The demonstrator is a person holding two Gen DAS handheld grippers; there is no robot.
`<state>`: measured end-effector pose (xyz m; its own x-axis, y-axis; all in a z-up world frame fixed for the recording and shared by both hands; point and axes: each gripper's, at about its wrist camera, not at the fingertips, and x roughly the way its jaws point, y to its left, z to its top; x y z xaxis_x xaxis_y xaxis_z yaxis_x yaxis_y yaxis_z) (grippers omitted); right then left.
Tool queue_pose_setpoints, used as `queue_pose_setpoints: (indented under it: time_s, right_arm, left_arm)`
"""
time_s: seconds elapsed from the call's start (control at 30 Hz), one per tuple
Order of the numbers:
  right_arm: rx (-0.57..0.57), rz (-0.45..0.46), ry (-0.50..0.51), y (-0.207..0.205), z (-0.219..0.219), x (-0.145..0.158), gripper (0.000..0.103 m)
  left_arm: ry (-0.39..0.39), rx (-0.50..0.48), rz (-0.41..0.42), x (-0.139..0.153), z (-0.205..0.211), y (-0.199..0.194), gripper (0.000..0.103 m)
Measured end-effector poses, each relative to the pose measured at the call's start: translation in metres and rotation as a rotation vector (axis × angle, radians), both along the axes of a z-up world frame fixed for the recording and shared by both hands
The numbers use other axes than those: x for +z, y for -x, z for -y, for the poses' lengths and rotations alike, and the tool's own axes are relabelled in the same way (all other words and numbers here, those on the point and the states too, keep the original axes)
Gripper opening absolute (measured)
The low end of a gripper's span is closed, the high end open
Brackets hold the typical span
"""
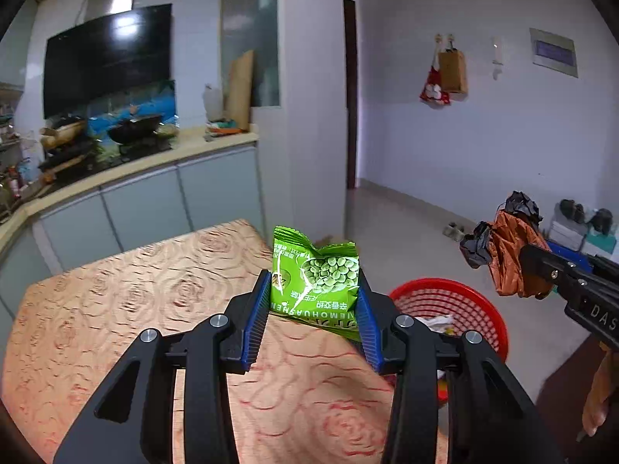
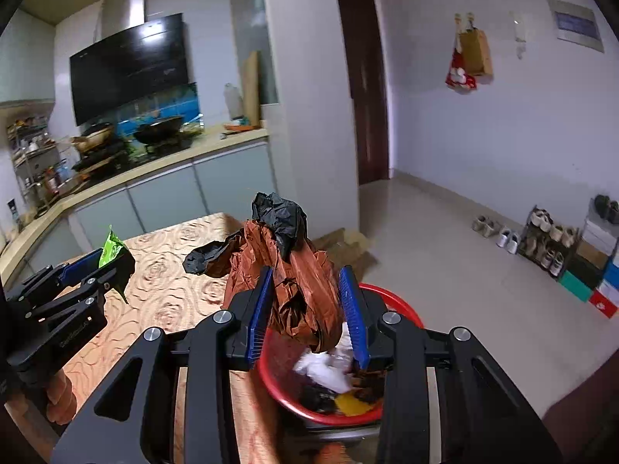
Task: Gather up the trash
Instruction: 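Lift and carry the packet and brown bag over the red basket, then open both tools to drop the packet and bag into the basket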
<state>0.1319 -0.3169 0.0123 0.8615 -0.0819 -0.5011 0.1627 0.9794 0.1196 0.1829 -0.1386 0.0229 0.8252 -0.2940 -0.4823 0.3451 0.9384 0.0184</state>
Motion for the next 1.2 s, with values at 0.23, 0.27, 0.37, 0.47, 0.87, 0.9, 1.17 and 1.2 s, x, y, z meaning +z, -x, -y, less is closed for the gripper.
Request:
queue_pose_setpoints:
  time_s: [0.23, 0.27, 0.37, 0.47, 0.87, 0.9, 1.17, 1.2]
  right_arm:
    - [-0.058, -0.051, -0.013, -0.007, 0.029, -0.023, 0.035]
    - [-0.065, -0.06, -0.016, -0.008, 0.033, -0.027, 0.035]
    - [-0.083, -0.088, -0.019, -0.012, 0.04, -0.037, 0.035]
    - [-0.103, -0.118, -0.027, -0.018, 0.049, -0.048, 0.035]
    - [-0.147, -0.228, -0.069, -0.044, 0.07, -0.086, 0.036]
    - [-0.145, -0.237, -0.072, -0.046, 0.07, -0.089, 0.036]
    - [-0.091, -0.283, -0.17, -0.058, 0.075, -0.104, 0.043]
    - [-0.09, -0.279, -0.178, -0.056, 0.076, -0.103, 0.043]
  left_arm:
    - [0.0, -0.076, -0.052, -0.02, 0.042, -0.013, 0.04]
    - [0.0, -0.091, -0.065, -0.024, 0.05, -0.015, 0.04]
    - [0.002, -0.121, -0.096, -0.033, 0.063, -0.022, 0.04]
    - [0.001, -0.152, -0.133, -0.046, 0.079, -0.028, 0.04]
    - [-0.035, -0.155, -0.265, -0.09, 0.107, -0.059, 0.04]
    - [-0.037, -0.153, -0.279, -0.094, 0.108, -0.061, 0.041]
    - [-0.015, -0.152, -0.341, -0.103, 0.105, -0.072, 0.067]
    - [-0.006, -0.149, -0.34, -0.101, 0.102, -0.073, 0.069]
